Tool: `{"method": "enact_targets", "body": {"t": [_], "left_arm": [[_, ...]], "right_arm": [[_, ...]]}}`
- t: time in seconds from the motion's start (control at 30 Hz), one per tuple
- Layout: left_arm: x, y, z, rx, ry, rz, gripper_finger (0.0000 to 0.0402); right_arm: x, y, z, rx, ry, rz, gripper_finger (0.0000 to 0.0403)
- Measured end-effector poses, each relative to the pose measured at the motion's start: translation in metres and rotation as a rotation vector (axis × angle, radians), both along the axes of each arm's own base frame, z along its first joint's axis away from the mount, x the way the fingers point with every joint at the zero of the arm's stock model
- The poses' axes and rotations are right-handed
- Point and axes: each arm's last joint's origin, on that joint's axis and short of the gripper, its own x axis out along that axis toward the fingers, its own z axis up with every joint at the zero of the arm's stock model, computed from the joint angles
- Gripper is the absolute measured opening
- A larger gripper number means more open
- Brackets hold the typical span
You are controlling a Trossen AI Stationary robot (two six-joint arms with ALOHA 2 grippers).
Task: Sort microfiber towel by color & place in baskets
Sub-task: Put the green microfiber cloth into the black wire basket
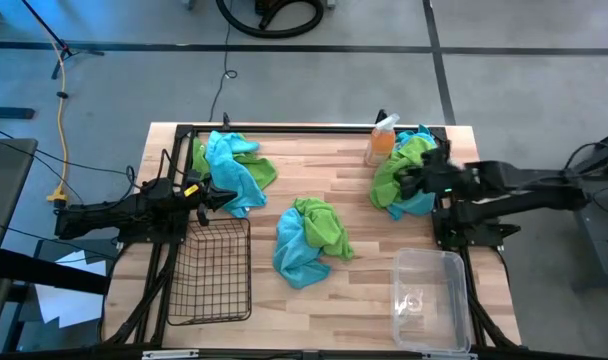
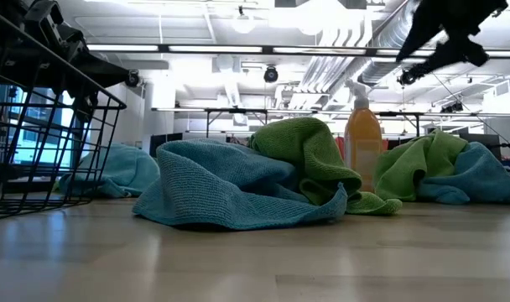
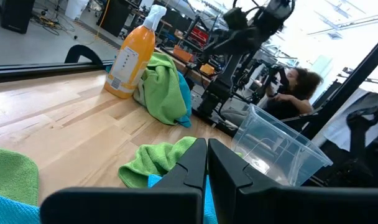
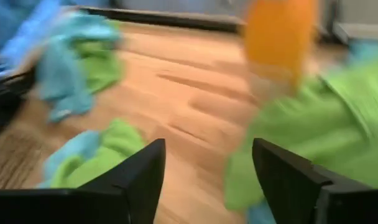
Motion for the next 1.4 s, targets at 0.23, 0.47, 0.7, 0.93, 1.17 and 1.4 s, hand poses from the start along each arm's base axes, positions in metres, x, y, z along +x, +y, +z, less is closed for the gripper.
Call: {"method": "enact_targets", "body": {"t": [0.23, 0.47, 0.7, 0.93, 1.17, 1.4], "left_arm": [[0.000, 0.000, 0.000, 0.000, 0.000, 0.000, 0.0003], [0.000, 0.000, 0.000, 0.000, 0.000, 0.000, 0.0003], [0.000, 0.000, 0.001, -0.007, -0.014, 0.000, 0.0003], [0.000, 0.000, 0.001, -0.007, -0.010, 0.000, 0.0003], [0.000, 0.000, 0.001, -0.007, -0.010, 0.000, 0.0003], [0.000, 0.000, 0.001, -0.007, -0.010, 0.000, 0.0003]], "right_arm": [[0.020, -0.013, -0.020, 0.271, 0.146, -0.413, 0.0245], [0.028, -0.033, -0.033, 0.307, 0.185, -0.598, 0.0245], [0.028, -0.053, -0.038, 0.300, 0.235, -0.657, 0.0245], [0.033, -0.074, -0.045, 0.316, 0.277, -0.626, 0.0243], [0.034, -0.082, -0.053, 0.361, 0.359, -0.634, 0.0243], [0.032, -0.081, -0.071, 0.385, 0.423, -0.669, 0.0242]]}}
